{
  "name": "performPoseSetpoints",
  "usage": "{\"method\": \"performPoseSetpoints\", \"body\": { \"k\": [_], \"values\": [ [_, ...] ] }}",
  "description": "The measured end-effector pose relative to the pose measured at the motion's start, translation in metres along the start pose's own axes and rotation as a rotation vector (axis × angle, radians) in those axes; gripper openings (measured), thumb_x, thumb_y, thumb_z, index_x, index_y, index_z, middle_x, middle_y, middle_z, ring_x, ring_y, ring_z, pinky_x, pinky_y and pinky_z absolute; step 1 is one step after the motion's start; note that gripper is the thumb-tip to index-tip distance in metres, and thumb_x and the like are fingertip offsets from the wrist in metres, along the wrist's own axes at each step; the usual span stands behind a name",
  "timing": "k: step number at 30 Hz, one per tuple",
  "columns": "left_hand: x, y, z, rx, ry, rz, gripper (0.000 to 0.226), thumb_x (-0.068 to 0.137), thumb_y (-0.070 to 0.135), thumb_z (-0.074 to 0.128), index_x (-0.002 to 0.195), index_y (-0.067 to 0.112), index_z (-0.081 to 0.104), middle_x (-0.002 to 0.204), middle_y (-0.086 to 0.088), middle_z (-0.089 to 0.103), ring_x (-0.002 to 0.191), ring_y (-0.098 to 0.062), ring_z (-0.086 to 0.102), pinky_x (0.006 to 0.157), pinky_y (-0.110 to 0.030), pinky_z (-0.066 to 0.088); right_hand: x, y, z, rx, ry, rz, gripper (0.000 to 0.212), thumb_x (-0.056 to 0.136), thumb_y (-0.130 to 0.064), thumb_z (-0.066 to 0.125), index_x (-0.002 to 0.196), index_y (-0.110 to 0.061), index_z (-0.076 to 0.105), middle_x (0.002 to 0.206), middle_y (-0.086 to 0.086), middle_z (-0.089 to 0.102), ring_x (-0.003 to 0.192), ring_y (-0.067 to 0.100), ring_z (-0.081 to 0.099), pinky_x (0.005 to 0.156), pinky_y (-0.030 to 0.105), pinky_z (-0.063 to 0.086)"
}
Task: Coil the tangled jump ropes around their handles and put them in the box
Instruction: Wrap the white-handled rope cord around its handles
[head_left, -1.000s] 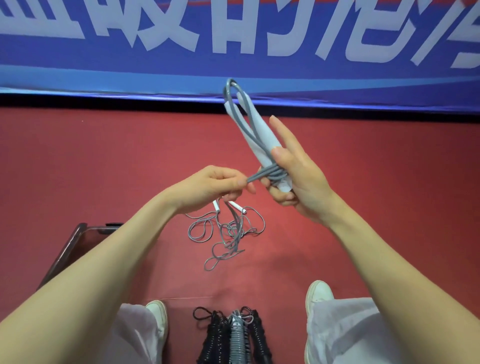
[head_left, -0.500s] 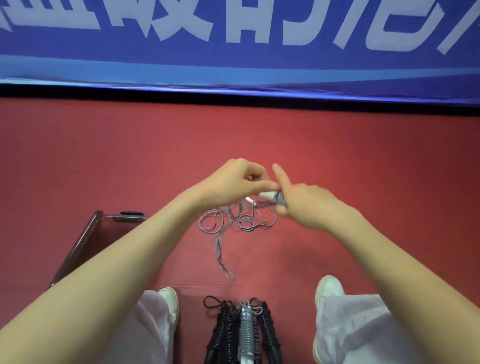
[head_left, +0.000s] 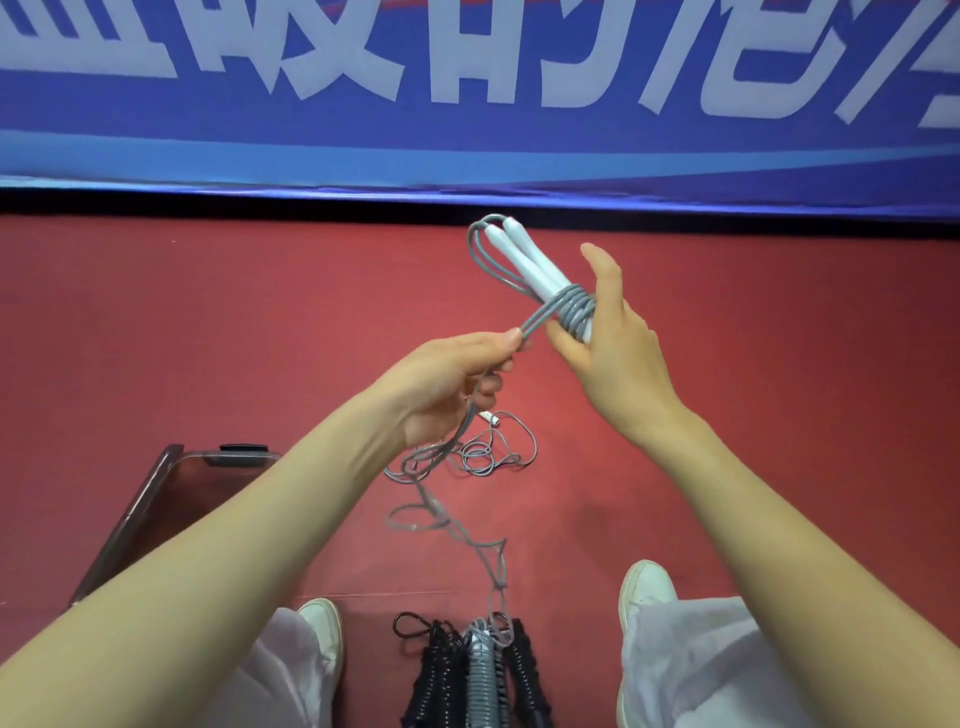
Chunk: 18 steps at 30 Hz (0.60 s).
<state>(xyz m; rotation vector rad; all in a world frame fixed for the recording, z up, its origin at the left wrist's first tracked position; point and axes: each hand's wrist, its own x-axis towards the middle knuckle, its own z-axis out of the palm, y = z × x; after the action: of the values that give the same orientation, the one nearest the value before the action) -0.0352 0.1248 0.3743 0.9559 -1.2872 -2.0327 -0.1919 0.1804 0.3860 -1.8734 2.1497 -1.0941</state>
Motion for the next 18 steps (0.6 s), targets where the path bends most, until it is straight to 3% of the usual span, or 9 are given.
{"method": "performPoseSetpoints", "body": {
  "k": [2,5,8,10,12,13,16,18],
  "values": [
    [0.003,-0.002,-0.005,0.017,0.041,0.033,0.007,0.086,0.020,0.065,0.082,0.014,0.064,0.066,0.004,0.053,0.048,-0.004,0.040,0.044,-0.013,0.031,0.001,-0.001,-0.002,0.194,-0.094,0.023,0.071,0.088,-0.026,0.066,0.145,-0.028,0.023,0.093,0.003,0.058,0.073,0.021,0.055,0.064,0.030,0.037],
    [0.003,-0.002,-0.010,0.036,0.023,0.080,0.004,0.084,0.016,0.065,0.083,0.016,0.061,0.063,0.005,0.058,0.048,-0.004,0.041,0.045,-0.013,0.032,-0.002,-0.002,-0.004,0.471,-0.259,0.054,0.081,0.079,-0.015,0.077,0.140,-0.028,0.026,0.090,0.005,0.055,0.051,-0.001,0.045,0.051,0.013,0.036],
    [0.001,-0.003,-0.007,0.092,-0.035,0.114,0.012,0.075,0.022,0.068,0.082,0.014,0.063,0.063,0.005,0.057,0.048,-0.005,0.038,0.046,-0.015,0.031,-0.005,-0.005,-0.002,0.668,-0.335,0.103,0.077,0.076,-0.006,0.080,0.136,-0.021,0.034,0.077,0.000,0.050,0.040,-0.002,0.042,0.041,0.009,0.033],
    [0.000,-0.004,-0.005,0.171,-0.039,0.131,0.020,0.072,0.029,0.069,0.080,0.013,0.061,0.059,0.006,0.052,0.045,-0.005,0.033,0.046,-0.016,0.027,-0.005,-0.010,-0.001,0.800,-0.300,0.151,0.053,0.084,-0.023,0.073,0.127,-0.026,0.042,0.064,0.003,0.045,0.036,0.003,0.032,0.035,0.017,0.024],
    [0.000,-0.004,-0.005,0.272,-0.042,0.144,0.029,0.073,0.039,0.071,0.074,0.012,0.060,0.051,0.006,0.042,0.043,-0.007,0.026,0.046,-0.020,0.020,-0.003,-0.013,0.000,0.905,-0.272,0.204,0.029,0.091,-0.041,0.059,0.115,-0.030,0.047,0.062,0.011,0.044,0.035,0.009,0.023,0.038,0.014,0.016],
    [0.001,-0.004,-0.005,0.335,-0.042,0.140,0.036,0.075,0.046,0.072,0.070,0.012,0.061,0.048,0.005,0.035,0.044,-0.010,0.022,0.048,-0.023,0.017,-0.003,-0.014,0.000,0.943,-0.266,0.221,0.022,0.095,-0.040,0.053,0.112,-0.028,0.047,0.062,0.011,0.046,0.034,0.009,0.022,0.040,0.012,0.016],
    [-0.001,-0.003,-0.011,0.440,-0.078,0.094,0.051,0.071,0.061,0.070,0.058,0.012,0.062,0.047,0.004,0.021,0.049,-0.013,0.016,0.054,-0.030,0.014,-0.001,-0.014,-0.004,1.109,-0.295,0.268,0.025,0.100,-0.037,0.040,0.113,-0.015,0.044,0.064,0.008,0.051,0.031,0.007,0.021,0.038,0.009,0.015],
    [-0.002,0.002,-0.021,0.335,-0.139,0.129,0.039,0.077,0.049,0.063,0.062,0.013,0.064,0.049,0.007,0.026,0.049,-0.010,0.020,0.055,-0.028,0.016,0.002,-0.011,-0.011,1.213,-0.325,0.312,0.037,0.099,-0.042,0.036,0.106,-0.008,0.046,0.064,0.007,0.052,0.030,0.006,0.021,0.035,0.008,0.015]
  ]
}}
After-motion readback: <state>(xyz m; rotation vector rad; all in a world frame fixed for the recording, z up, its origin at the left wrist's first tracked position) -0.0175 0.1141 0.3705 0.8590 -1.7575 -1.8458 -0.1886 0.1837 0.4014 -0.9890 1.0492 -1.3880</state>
